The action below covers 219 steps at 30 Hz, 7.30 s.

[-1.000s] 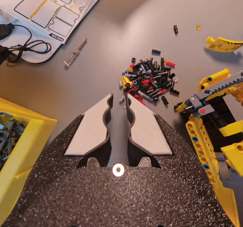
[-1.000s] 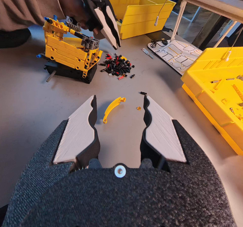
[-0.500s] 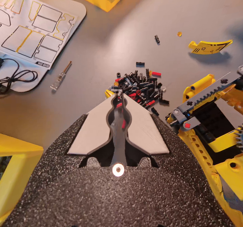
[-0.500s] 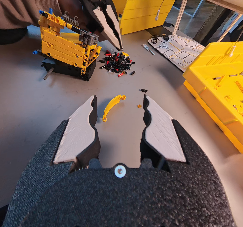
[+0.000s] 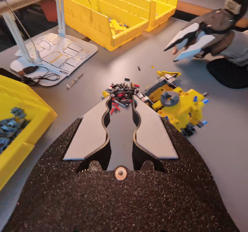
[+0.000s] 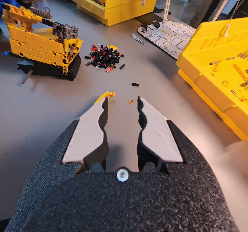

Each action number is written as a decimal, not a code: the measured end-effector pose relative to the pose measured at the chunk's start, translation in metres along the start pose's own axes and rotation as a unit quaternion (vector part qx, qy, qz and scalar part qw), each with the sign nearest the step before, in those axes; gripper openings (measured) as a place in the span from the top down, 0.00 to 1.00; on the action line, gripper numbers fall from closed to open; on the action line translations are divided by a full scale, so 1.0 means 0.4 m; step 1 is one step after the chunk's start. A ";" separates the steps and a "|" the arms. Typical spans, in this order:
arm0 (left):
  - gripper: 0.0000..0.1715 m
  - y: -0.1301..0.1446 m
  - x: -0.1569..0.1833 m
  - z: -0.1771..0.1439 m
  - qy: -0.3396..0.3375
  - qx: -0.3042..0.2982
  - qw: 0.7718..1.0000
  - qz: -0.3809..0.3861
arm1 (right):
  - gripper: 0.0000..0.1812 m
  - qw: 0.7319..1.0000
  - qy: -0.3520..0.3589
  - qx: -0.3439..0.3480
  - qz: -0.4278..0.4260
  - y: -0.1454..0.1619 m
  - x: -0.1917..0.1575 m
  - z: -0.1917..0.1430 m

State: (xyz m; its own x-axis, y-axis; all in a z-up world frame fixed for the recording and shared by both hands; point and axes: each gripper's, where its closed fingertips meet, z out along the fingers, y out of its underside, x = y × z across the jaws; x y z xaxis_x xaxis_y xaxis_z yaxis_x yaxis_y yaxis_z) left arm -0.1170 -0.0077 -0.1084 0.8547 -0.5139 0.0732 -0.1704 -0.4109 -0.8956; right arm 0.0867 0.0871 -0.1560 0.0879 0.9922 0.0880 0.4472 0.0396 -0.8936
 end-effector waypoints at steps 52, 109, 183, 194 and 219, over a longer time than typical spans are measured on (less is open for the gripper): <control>0.68 0.108 -0.017 -0.136 -0.132 0.075 0.988 -0.016 | 1.00 0.972 -0.014 -0.232 0.022 0.034 0.055 0.224; 0.73 -0.026 0.108 -0.183 0.029 0.205 0.977 -0.053 | 0.99 0.863 -0.394 0.203 0.242 -0.335 -0.234 -0.116; 0.99 -0.080 0.300 -0.025 0.055 0.160 0.982 0.090 | 0.99 0.969 -0.201 0.145 -0.007 -0.306 -0.353 0.083; 0.99 -0.088 0.324 -0.027 0.090 0.190 0.975 0.073 | 0.97 0.959 -0.224 0.172 0.010 -0.313 -0.374 0.063; 0.95 -0.040 0.021 -0.099 -0.142 0.202 0.968 -0.043 | 0.99 0.991 -0.045 0.110 0.053 -0.230 -0.079 0.076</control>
State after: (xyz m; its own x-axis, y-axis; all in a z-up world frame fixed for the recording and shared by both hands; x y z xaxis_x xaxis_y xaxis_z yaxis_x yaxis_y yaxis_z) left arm -0.1266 -0.0354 -0.0759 0.9676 -0.2388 0.0819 0.0629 -0.0859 -0.9943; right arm 0.0157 0.0558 -0.0898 0.0389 0.9983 -0.0426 0.2335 -0.0506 -0.9710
